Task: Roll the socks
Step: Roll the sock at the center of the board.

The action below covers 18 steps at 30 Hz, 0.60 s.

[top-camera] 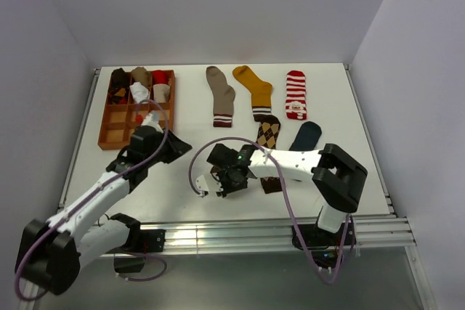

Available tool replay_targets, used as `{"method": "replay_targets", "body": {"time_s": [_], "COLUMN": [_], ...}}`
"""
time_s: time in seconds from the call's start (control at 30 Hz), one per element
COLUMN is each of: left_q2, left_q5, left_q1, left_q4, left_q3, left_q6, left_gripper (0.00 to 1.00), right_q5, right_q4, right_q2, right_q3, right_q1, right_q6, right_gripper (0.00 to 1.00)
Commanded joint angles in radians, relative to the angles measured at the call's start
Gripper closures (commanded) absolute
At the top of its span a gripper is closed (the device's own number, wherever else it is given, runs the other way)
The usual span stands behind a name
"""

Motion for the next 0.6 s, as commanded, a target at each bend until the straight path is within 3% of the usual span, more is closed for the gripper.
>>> {"method": "replay_targets", "body": {"time_s": [0.0, 0.23, 0.4, 0.57], "left_q2": [-0.155, -0.277, -0.355, -0.398], "left_q5": [-0.120, -0.208, -0.229, -0.069], "left_q1": [0.051, 0.062, 0.062, 0.062], "left_q4": [-0.088, -0.260, -0.301, -0.202], "left_q3": [0.046, 0.208, 0.195, 0.140], "left_q6": [-0.043, 0.015, 0.049, 0.106], "left_gripper": [0.71, 0.72, 0.72, 0.73], "right_q5": [-0.041, -0.094, -0.191, -0.314], "right_q4": [-0.202, -0.282, -0.417, -0.611], "right_q2": [0.104, 0.301, 0.453, 0.649], "right_q3": [0.008, 0.172, 0.403, 0.687], "right_q1": [-0.003, -0.008, -0.055, -0.144], "right_q6": [0.006, -0.016, -0.040, -0.060], "right_gripper": [0.88, 0.87, 0.84, 0.82]}}
